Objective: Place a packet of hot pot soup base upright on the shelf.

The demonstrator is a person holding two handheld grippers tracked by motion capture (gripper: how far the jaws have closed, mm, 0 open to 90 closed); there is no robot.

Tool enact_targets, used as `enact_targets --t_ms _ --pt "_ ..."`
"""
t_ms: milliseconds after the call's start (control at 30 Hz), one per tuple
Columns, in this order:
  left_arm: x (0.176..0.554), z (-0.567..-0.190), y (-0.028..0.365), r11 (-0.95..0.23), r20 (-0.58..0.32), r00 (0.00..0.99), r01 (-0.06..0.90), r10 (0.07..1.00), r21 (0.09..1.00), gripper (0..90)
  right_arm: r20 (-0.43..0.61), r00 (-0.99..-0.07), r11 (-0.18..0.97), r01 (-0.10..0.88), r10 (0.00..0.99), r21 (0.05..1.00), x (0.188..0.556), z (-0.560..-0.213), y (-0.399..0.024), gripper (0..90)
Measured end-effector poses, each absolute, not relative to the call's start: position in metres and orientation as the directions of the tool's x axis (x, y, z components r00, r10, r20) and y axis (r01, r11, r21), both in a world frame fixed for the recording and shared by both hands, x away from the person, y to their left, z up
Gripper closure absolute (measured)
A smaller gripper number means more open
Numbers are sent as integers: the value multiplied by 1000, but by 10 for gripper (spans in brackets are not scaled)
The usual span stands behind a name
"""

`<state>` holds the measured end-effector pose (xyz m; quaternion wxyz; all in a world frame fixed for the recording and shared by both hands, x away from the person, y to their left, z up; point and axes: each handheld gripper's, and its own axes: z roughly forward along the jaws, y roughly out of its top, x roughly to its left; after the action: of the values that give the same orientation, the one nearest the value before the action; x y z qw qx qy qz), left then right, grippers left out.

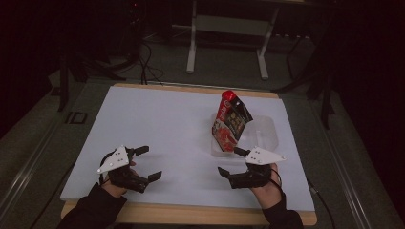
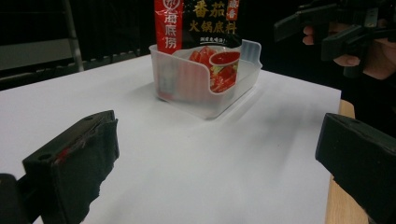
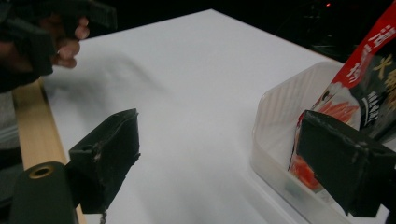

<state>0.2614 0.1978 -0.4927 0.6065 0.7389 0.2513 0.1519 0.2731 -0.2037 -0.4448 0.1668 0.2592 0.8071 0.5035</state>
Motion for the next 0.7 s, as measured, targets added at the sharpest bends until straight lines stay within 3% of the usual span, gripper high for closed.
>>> enact_targets --t_ms 700 --pt "261 -496 197 -157 -79 837 192 542 969 0 9 -832 455 313 555 834 275 -474 -227 137"
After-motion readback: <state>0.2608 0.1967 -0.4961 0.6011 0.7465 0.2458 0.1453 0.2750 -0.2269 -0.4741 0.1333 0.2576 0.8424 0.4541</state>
